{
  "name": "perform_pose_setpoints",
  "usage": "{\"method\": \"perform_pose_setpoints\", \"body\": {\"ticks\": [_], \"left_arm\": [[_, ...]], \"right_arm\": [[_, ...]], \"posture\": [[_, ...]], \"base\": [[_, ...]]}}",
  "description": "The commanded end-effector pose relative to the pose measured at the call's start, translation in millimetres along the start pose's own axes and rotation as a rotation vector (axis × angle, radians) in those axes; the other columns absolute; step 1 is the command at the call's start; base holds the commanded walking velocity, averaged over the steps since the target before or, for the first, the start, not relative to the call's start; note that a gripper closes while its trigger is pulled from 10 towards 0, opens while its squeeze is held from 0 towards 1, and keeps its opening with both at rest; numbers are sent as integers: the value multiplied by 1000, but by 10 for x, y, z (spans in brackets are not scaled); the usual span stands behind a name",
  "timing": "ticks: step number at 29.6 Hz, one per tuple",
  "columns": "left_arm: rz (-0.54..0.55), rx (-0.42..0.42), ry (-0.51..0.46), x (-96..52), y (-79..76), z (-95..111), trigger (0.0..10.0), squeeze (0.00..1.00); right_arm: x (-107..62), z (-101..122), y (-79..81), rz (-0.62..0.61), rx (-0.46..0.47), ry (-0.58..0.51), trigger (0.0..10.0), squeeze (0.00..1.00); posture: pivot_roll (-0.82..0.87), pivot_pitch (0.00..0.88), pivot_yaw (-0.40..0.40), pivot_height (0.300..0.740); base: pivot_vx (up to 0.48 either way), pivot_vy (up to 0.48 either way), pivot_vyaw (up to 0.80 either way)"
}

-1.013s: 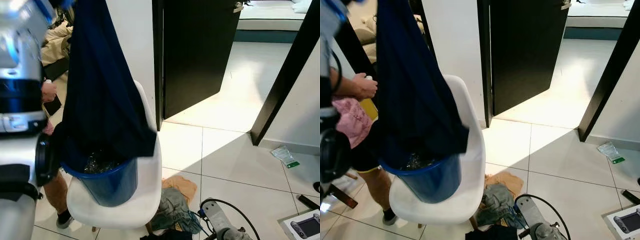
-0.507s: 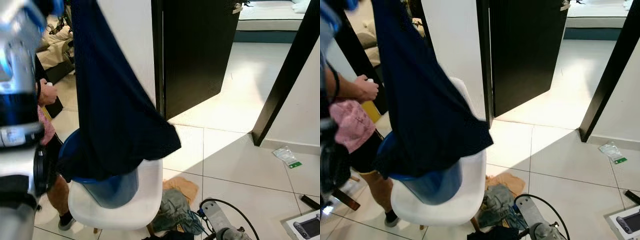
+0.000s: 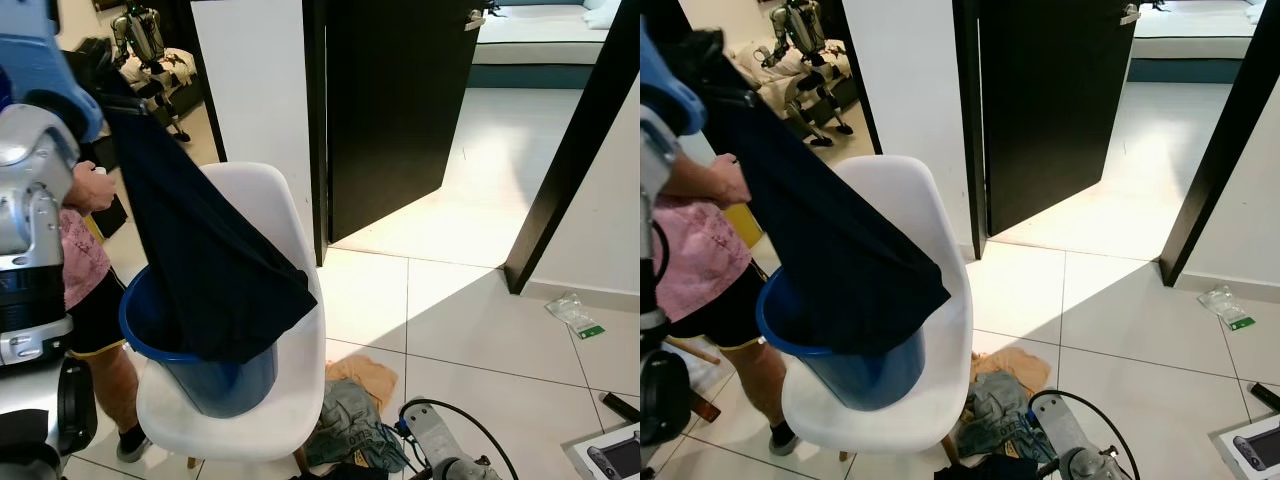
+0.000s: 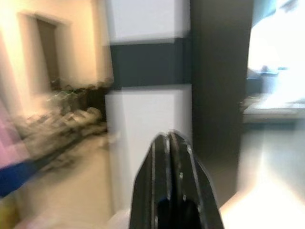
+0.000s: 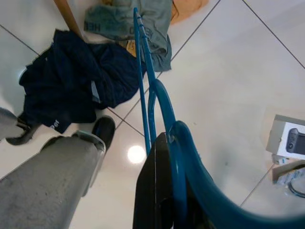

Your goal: Hang hanger

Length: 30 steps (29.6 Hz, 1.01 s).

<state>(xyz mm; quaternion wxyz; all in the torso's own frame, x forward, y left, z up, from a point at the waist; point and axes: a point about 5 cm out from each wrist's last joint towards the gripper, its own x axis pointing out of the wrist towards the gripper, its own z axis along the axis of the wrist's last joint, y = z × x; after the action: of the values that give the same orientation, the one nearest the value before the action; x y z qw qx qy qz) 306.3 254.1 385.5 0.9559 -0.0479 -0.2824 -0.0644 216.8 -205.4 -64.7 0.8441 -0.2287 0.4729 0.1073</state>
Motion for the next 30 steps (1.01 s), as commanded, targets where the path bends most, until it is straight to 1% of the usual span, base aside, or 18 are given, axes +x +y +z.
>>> {"method": "perform_pose_setpoints", "body": {"ticks": [1, 2, 4, 5, 6, 9, 11, 12, 13, 14, 15, 17, 21, 24, 26, 28, 29, 30], "left_arm": [[-252, -152, -91, -214, -124, 289, 0, 0], [-252, -152, -91, -214, -124, 289, 0, 0], [-439, -242, -117, -379, -242, 376, 39, 0], [-557, -271, -65, -603, -217, 345, 1373, 0], [-602, -240, 44, -833, -121, 218, 1059, 0], [-626, -217, 159, -1024, -43, 96, 235, 0], [-611, -197, 381, -1367, 91, -167, 0, 0], [-611, -197, 381, -1367, 91, -167, 0, 0], [-559, -105, 672, -1745, 204, -554, 0, 0], [-559, -105, 672, -1745, 204, -554, 0, 0], [-550, -67, 816, -1929, 238, -714, 0, 0], [-550, -67, 816, -1929, 238, -714, 0, 0], [-555, 21, 1138, -2353, 280, -1060, 0, 0], [-563, 22, 1191, -2410, 251, -1122, 0, 0], [-590, 44, 1253, -2458, 169, -1260, 2549, 0], [-605, 49, 1265, -2480, 142, -1290, 2549, 0], [-619, 62, 1278, -2493, 111, -1340, 7059, 0], [-626, 74, 1290, -2491, 81, -1390, 10000, 361]], "right_arm": [[5, 10, 51, 15, -16, 0, 10000, 0], [5, 10, 51, 15, -16, 0, 10000, 0], [5, 6, 54, 16, -16, 0, 10000, 0], [5, 4, 58, 16, -15, 1, 10000, 0], [6, 2, 62, 17, -16, 2, 10000, 0], [6, 1, 66, 18, -17, 2, 10000, 0], [6, 2, 69, 20, -18, 2, 10000, 0], [6, 2, 69, 20, -18, 2, 10000, 0], [7, 5, 71, 20, -19, 1, 10000, 0], [7, 5, 71, 20, -19, 1, 10000, 0], [7, 7, 71, 21, -20, 0, 10000, 0], [7, 7, 71, 21, -20, 0, 10000, 0], [7, 1, 77, 22, -22, 2, 10000, 0], [6, -3, 79, 23, -22, 3, 10000, 0], [6, -11, 80, 23, -23, 4, 10000, 0], [6, -12, 80, 23, -23, 4, 10000, 0], [6, -13, 79, 23, -22, 4, 10000, 0], [5, -14, 79, 22, -21, 4, 10000, 0]], "posture": [[43, 0, 50, 740], [43, 0, 50, 740], [49, 0, 51, 740], [55, 0, 50, 740], [59, 0, 52, 740], [60, 0, 52, 740], [66, 0, 55, 740], [66, 0, 55, 740], [69, 0, 54, 740], [69, 0, 54, 740], [68, 0, 54, 740], [68, 0, 54, 740], [64, 0, 53, 740], [61, 0, 55, 740], [53, 0, 57, 740], [52, 0, 58, 740], [48, 0, 58, 740], [46, 0, 58, 740]], "base": [[0, 0, 0], [0, 0, 0], [0, 0, 0], [0, 0, 0], [0, 0, 0], [0, 0, 0], [0, 0, 0], [0, 0, 0], [0, 0, 0], [0, 0, 0], [0, 0, 0], [0, 0, 0], [0, 0, 0], [0, 0, 0], [0, 0, 0], [0, 0, 0], [0, 0, 0], [0, 0, 0]]}}
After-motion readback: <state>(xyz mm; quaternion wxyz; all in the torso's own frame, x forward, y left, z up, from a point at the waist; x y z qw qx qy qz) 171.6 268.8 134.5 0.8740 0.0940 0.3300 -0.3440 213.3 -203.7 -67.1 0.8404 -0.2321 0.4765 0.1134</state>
